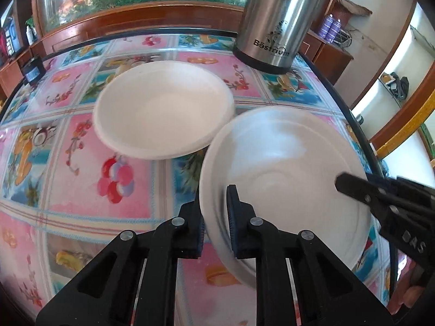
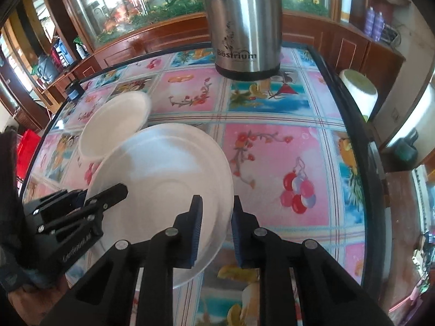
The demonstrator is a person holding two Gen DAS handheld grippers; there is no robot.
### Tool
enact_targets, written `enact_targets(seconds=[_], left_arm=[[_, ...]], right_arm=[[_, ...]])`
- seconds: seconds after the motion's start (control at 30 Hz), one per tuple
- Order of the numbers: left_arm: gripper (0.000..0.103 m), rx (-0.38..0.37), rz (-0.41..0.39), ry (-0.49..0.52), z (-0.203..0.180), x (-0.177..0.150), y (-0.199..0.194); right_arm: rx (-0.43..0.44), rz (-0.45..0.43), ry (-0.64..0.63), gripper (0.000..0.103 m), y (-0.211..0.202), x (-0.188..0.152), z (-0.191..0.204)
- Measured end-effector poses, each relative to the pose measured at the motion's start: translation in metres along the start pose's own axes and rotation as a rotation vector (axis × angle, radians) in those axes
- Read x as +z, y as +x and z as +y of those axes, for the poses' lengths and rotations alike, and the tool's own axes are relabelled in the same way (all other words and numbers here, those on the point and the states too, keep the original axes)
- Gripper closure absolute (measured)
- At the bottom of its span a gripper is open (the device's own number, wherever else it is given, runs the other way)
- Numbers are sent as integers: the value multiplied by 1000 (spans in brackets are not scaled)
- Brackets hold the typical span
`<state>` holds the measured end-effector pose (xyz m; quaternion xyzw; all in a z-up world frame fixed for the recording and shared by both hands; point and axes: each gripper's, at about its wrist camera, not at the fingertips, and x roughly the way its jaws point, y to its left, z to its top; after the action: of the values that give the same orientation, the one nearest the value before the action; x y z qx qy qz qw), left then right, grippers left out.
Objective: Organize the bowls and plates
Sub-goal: 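Grasp the rim of the large white bowl with the right gripper, then carry the large white bowl over the stack in the green basin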
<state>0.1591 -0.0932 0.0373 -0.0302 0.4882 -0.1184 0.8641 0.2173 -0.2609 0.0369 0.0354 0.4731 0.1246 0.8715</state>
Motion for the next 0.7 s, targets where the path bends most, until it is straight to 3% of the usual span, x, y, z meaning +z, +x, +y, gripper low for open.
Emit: enact_targets(seconds=[0.7], left_arm=[[90,22,-49,10,52,-90,-92]], right_arm=[[64,-9,-75,80,-39,-89,88]])
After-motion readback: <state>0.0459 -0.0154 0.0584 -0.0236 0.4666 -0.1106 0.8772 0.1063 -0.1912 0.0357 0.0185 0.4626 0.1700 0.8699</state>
